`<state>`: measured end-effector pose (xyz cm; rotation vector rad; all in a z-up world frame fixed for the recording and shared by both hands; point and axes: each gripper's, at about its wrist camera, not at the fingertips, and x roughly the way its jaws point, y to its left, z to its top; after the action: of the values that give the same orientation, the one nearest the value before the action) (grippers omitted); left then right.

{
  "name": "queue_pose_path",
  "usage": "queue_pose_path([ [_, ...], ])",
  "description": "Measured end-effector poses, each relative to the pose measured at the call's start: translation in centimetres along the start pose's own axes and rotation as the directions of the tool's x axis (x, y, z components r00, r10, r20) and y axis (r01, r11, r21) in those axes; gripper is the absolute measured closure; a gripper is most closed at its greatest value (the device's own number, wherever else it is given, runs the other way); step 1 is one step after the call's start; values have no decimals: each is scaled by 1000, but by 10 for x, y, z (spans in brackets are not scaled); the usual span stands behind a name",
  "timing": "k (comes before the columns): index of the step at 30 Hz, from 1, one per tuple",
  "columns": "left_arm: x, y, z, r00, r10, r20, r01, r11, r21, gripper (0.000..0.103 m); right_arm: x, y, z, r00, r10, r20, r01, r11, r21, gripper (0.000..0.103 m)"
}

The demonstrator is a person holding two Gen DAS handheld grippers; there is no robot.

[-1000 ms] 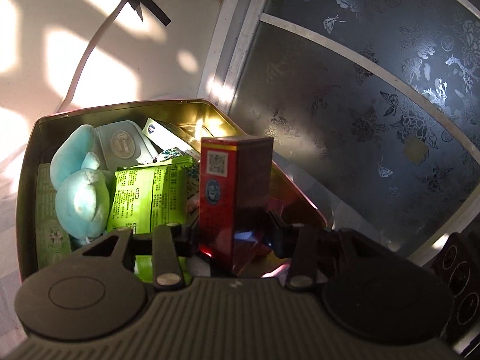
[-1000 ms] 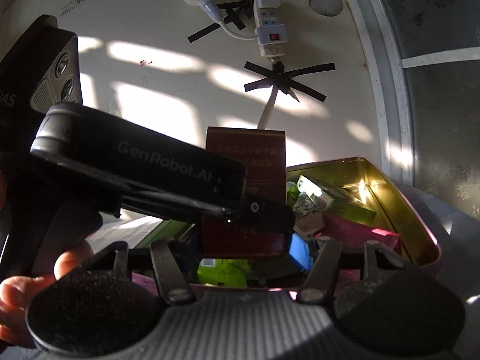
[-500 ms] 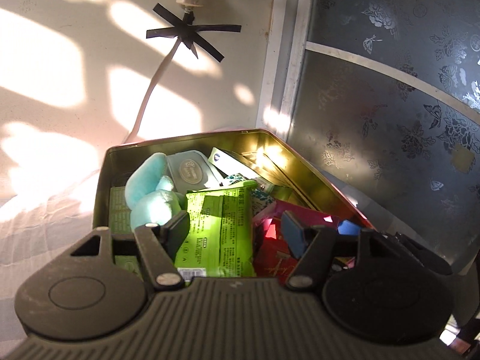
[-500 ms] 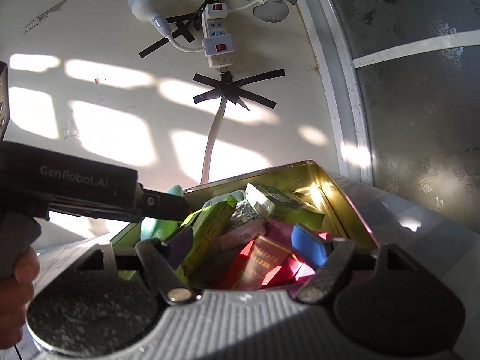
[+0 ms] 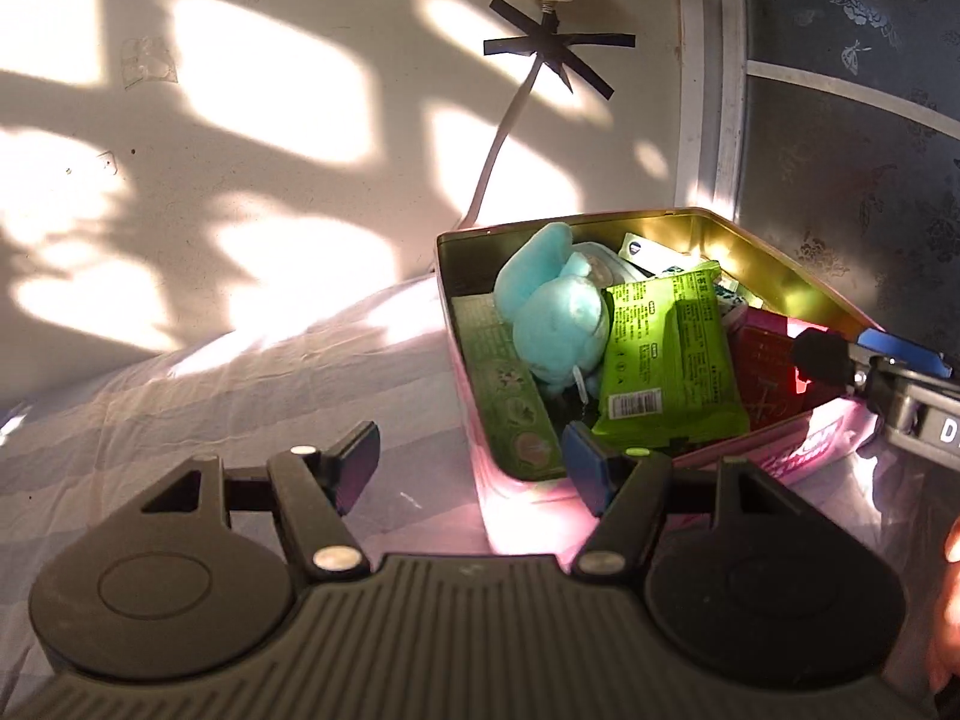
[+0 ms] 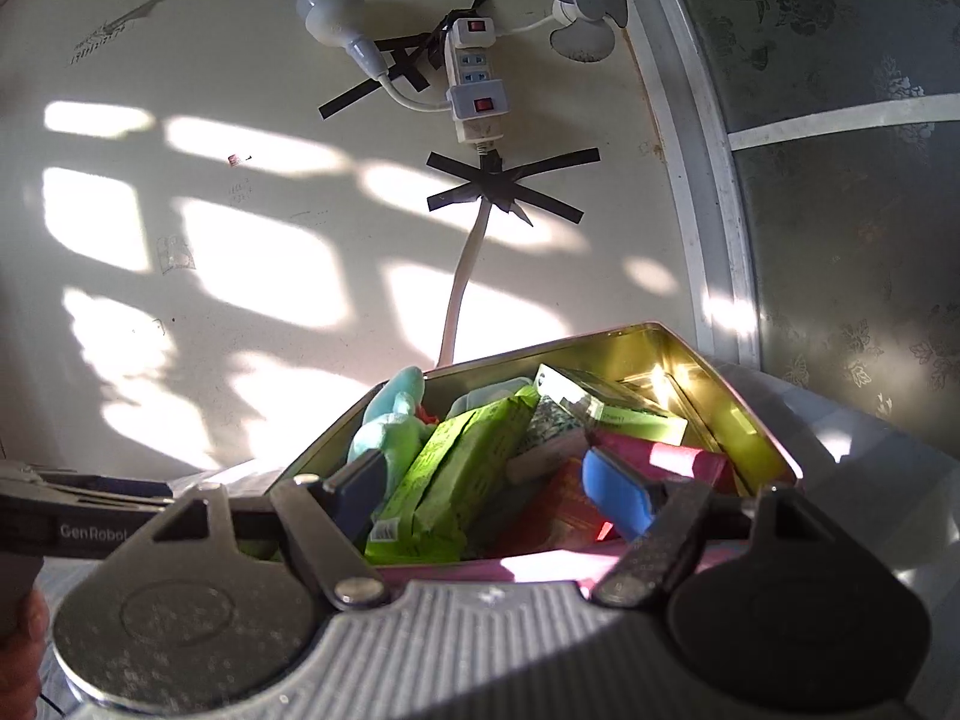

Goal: Organize objects

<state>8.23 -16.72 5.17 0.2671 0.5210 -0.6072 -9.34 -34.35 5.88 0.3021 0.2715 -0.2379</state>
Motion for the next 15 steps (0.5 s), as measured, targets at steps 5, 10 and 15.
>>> queue_pose_path([
  [5, -3, 17, -17, 999, 39, -9, -39, 999, -8, 34, -2, 17, -5, 1000, 20, -13, -20, 1000, -11, 28],
  [10, -2, 31, -32, 998, 59, -16, -59, 998, -22, 30, -1, 33, -10, 999, 31, -25, -31, 999, -22, 28],
  [15, -1, 39, -43, 998, 62, -34, -63, 997, -43, 30, 0, 42, -12, 998, 55, -45, -56, 998, -20, 28],
])
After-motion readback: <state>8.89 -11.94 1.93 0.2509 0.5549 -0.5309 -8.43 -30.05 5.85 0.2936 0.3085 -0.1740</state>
